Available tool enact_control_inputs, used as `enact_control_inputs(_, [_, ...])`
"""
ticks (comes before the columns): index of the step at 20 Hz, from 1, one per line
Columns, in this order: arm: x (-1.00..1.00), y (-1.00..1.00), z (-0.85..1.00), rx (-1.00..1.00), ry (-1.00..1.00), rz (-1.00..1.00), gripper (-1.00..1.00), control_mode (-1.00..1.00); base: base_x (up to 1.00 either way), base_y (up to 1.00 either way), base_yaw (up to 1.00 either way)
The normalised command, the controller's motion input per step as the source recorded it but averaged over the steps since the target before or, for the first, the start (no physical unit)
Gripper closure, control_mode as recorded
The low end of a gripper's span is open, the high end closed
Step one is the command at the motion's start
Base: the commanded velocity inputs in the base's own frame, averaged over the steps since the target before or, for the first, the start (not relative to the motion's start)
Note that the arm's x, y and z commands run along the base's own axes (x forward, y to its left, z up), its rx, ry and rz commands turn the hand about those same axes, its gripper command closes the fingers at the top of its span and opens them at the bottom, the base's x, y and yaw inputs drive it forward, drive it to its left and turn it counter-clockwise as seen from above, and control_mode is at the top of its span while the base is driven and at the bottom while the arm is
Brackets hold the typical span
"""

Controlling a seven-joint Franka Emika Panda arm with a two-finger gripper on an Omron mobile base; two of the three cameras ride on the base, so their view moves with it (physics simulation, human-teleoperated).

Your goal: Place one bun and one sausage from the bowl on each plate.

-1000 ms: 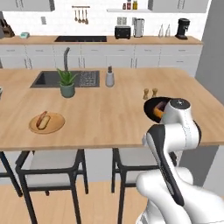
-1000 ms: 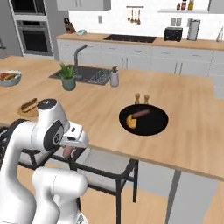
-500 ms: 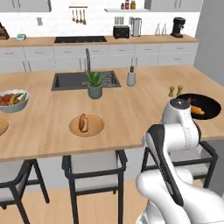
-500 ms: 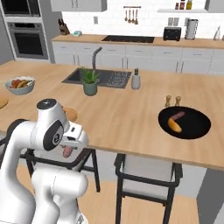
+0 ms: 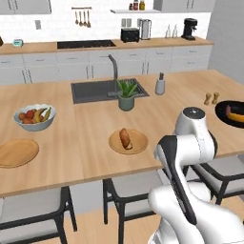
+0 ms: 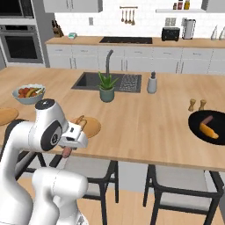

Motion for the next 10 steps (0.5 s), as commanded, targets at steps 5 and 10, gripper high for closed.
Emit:
enact_control_inputs(5, [0.0, 0.0, 0.0, 0.0, 0.0, 0.0, 1.0, 1.0, 0.65, 0.03, 0.0])
enact_control_inputs(10, [0.0, 0.0, 0.0, 0.0, 0.0, 0.0, 1.0, 1.0, 0.23, 0.24, -0.02])
